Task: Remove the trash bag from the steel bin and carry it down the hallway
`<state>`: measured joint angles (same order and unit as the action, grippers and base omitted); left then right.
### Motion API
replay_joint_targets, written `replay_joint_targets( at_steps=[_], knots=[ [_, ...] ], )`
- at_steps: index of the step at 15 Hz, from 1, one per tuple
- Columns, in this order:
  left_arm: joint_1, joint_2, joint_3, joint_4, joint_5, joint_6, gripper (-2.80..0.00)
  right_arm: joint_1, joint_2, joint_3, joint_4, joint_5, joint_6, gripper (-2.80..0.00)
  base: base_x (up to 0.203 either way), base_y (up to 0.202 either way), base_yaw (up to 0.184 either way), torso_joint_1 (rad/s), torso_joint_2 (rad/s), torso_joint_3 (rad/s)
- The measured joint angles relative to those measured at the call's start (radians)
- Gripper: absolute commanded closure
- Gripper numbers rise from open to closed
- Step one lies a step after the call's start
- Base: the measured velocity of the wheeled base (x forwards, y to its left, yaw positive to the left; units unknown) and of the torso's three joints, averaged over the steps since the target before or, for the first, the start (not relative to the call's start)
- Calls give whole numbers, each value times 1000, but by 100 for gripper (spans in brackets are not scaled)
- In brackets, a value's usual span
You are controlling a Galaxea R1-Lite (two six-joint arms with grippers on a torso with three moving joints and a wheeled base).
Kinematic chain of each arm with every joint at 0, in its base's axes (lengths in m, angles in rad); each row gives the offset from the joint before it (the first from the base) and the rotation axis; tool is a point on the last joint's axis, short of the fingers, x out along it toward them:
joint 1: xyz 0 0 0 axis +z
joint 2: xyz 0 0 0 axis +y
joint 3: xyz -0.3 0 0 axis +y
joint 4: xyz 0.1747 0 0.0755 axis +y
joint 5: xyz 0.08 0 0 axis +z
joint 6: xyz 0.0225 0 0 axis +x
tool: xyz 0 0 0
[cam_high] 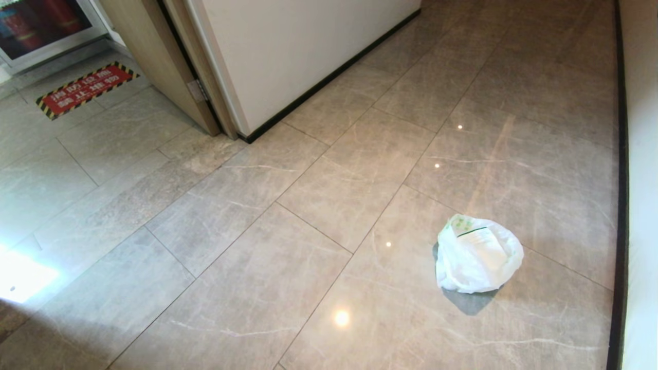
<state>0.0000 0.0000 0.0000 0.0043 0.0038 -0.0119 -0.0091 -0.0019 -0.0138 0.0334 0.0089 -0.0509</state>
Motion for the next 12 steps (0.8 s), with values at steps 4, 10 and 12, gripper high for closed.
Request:
replay_joint_targets(
  at_steps=[4,10,12],
  knots=[
    [0,0,0,0,0,0,0,0,0,0,0,0,-1,0,0,0,0,1,0,202],
    [0,0,0,0,0,1,0,0,0,0,2,0,1,0,0,0,0,3,-3,207],
    [0,0,0,0,0,1,0,0,0,0,3,-1,0,0,0,0,0,0,0,202]
  ],
)
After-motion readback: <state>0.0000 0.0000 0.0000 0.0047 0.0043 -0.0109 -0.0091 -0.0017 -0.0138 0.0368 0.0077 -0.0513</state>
